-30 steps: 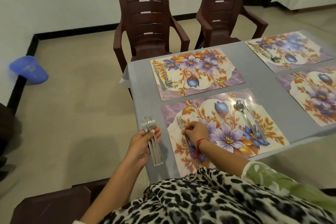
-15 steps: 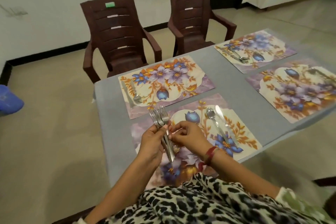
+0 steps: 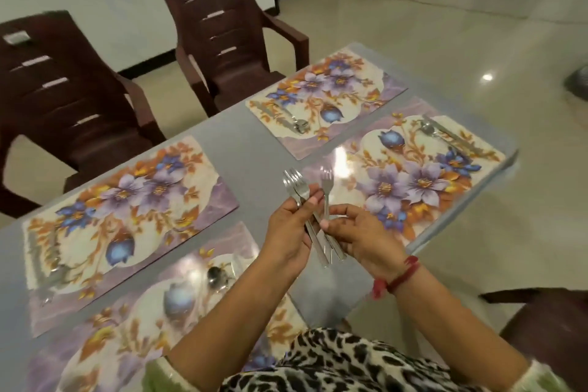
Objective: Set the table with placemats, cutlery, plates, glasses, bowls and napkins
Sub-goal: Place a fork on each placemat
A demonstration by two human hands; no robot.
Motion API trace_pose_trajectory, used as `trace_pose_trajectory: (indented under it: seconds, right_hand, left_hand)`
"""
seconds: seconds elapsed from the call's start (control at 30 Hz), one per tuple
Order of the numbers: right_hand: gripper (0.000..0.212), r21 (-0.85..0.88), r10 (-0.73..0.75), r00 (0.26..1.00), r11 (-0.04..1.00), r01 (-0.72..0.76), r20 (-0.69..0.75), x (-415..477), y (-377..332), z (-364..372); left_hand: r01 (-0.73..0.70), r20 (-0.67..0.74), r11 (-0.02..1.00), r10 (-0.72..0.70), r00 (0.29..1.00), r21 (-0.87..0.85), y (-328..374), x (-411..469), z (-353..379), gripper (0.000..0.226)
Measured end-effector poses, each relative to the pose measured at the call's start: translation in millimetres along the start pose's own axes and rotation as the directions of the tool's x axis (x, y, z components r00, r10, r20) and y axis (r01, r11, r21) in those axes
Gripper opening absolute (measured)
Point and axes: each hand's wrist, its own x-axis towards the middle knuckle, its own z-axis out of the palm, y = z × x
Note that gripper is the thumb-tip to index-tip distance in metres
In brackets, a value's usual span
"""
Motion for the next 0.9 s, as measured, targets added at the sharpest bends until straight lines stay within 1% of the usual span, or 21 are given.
trace_pose_trajectory:
  seconds: [0.03, 0.1, 0.2, 0.3, 0.33, 0.37, 0.4, 0.43, 0.47, 0.5, 0.53, 0.57, 0.63, 0.7, 0.77, 0.83, 0.9]
  right_hand:
    - [0.023, -0.01, 0.03, 1.0, 1.0, -0.03, 0.01, 7, -6, -14]
    - [0.019, -0.064, 0.029, 1.0, 0.998, -0.029, -0.004, 21, -15, -36]
    - [0.011, -0.101, -0.045, 0.996, 0.994, 0.038, -0.072, 39, -21, -57]
    - [0.004, -0.146, -0.094, 0.988, 0.986, 0.075, -0.125, 58, -23, -72]
    - [0.009, -0.212, -0.123, 0.98, 0.973, 0.088, -0.156, 66, -24, -77]
    - [0.015, -0.326, -0.163, 0.968, 0.941, 0.094, -0.192, 74, -25, -82]
    - [0.021, -0.491, -0.228, 0.95, 0.866, 0.097, -0.214, 81, -25, -88]
    - [0.027, -0.663, -0.296, 0.935, 0.743, 0.096, -0.197, 89, -25, -93]
    - [0.03, -0.8, -0.34, 0.927, 0.594, 0.08, -0.159, 97, -23, -97]
    - [0.032, -0.889, -0.347, 0.93, 0.455, 0.054, -0.122, 104, -19, -100]
    - [0.034, -0.935, -0.331, 0.939, 0.353, 0.031, -0.094, 112, -13, -103]
    - [0.036, -0.96, -0.309, 0.948, 0.279, 0.019, -0.071, 117, -5, -102]
    - [0.038, -0.98, -0.273, 0.961, 0.198, 0.019, -0.036, 124, 13, -99]
    - [0.036, -0.988, -0.286, 0.958, 0.149, 0.039, -0.005, 125, 29, -95]
    - [0.04, -0.992, -0.303, 0.953, 0.114, 0.054, 0.017, 120, 38, -92]
    - [0.04, -0.997, -0.345, 0.939, 0.068, 0.041, 0.015, 117, 41, -94]
    - [0.032, -1.0, -0.404, 0.914, 0.0, 0.03, 0.028, 115, 42, -93]
  left_hand:
    - [0.01, -0.013, 1.0, -0.01, 1.0, -0.002, -7, 10, 10, 0.021]
    - [0.029, -0.037, 1.0, -0.029, 0.999, 0.003, -19, 26, 22, 0.022]
    - [0.044, -0.108, 0.999, -0.043, 0.993, 0.009, -22, 43, 30, 0.021]
    - [0.04, -0.174, 0.999, -0.043, 0.984, -0.018, -17, 54, 26, 0.019]
    - [0.037, -0.201, 0.999, -0.042, 0.979, -0.026, -15, 57, 23, 0.019]
    - [0.034, -0.23, 0.999, -0.041, 0.972, -0.033, -14, 59, 19, 0.019]
    - [0.033, -0.261, 0.999, -0.042, 0.964, -0.039, -14, 61, 15, 0.019]
    - [0.032, -0.291, 0.999, -0.043, 0.956, -0.043, -14, 63, 10, 0.019]
    - [0.032, -0.316, 0.998, -0.045, 0.948, -0.048, -15, 64, 5, 0.02]
    - [0.034, -0.34, 0.998, -0.05, 0.939, -0.054, -17, 65, 0, 0.02]
    - [0.038, -0.358, 0.997, -0.057, 0.932, -0.061, -19, 66, -5, 0.02]
    - [0.043, -0.37, 0.997, -0.065, 0.927, -0.069, -21, 65, -9, 0.019]
    - [0.054, -0.386, 0.995, -0.081, 0.919, -0.081, -25, 63, -16, 0.018]
    - [0.058, -0.396, 0.994, -0.09, 0.914, -0.091, -28, 61, -21, 0.018]
    - [0.054, -0.397, 0.993, -0.093, 0.913, -0.11, -29, 57, -25, 0.019]
    - [0.052, -0.394, 0.992, -0.095, 0.914, -0.118, -31, 53, -28, 0.019]
    - [0.062, -0.383, 0.991, -0.103, 0.918, -0.12, -33, 48, -32, 0.019]
